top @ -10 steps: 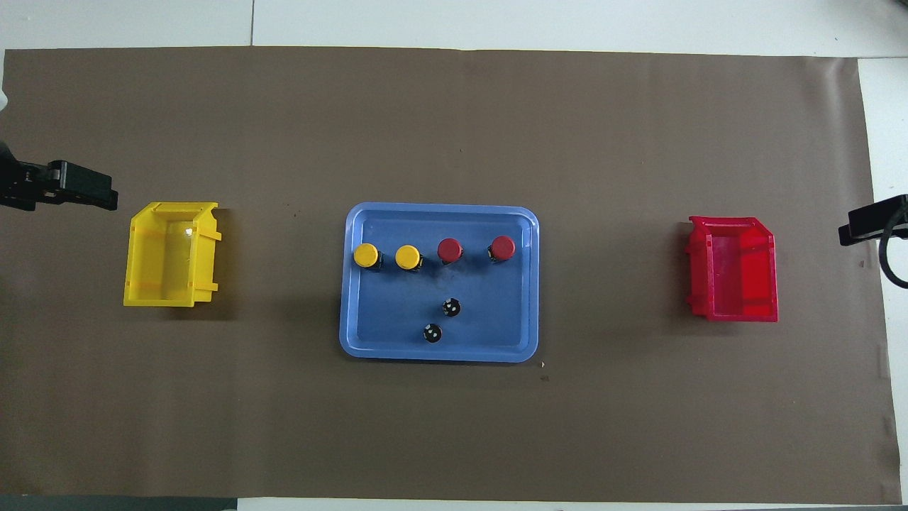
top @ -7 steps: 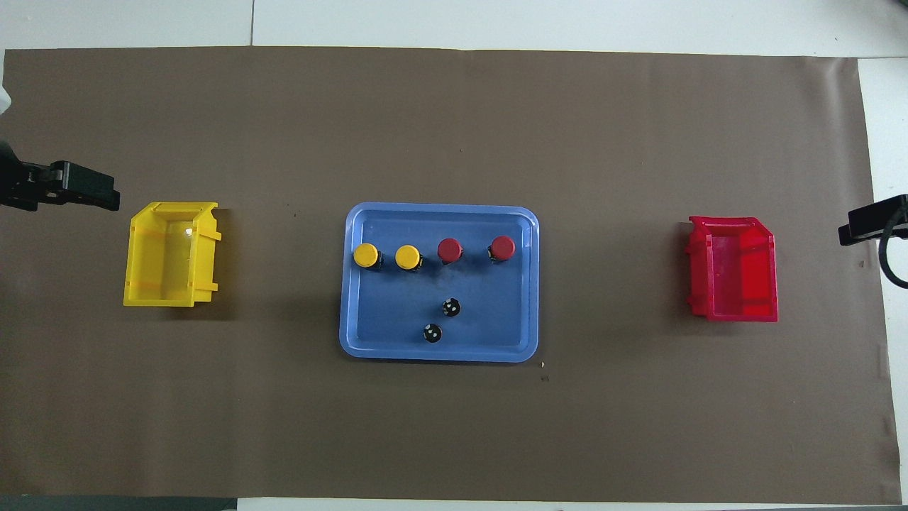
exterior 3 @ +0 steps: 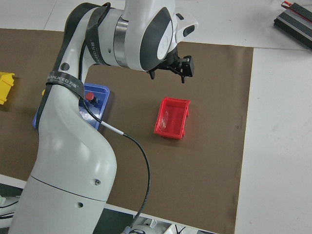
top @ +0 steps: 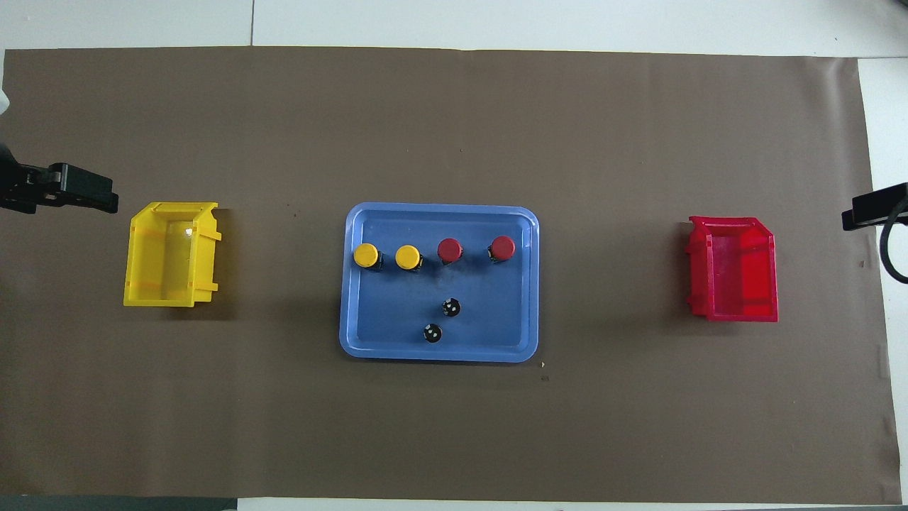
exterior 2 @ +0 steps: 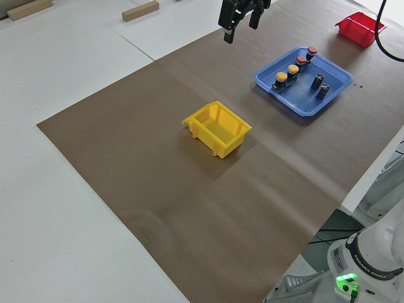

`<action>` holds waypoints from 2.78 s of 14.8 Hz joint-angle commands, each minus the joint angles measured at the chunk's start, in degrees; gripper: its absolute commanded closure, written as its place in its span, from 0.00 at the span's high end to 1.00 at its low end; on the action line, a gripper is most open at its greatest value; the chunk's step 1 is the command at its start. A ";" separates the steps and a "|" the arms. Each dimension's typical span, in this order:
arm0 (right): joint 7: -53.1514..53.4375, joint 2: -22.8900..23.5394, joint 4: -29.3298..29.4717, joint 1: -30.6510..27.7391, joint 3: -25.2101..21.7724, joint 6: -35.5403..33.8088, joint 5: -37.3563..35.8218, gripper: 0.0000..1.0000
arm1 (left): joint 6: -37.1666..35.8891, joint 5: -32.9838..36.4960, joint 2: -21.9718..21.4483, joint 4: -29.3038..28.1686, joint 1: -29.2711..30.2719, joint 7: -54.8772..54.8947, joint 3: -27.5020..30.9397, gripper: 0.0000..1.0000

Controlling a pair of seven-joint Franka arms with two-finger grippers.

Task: Sort red and yellow buttons by color

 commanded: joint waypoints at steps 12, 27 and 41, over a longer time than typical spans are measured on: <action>24.73 16.17 16.85 19.25 2.71 0.95 5.00 1.00 | -0.84 -1.16 -1.37 -1.04 0.83 0.48 -0.23 1.00; 29.44 18.12 -11.80 33.32 2.71 32.72 4.49 0.83 | -0.84 -1.16 -1.37 -1.04 0.83 0.48 -0.23 1.00; 27.07 18.56 -15.49 34.03 2.71 39.05 3.52 0.53 | -0.84 -1.16 -1.37 -1.04 0.83 0.48 -0.23 1.00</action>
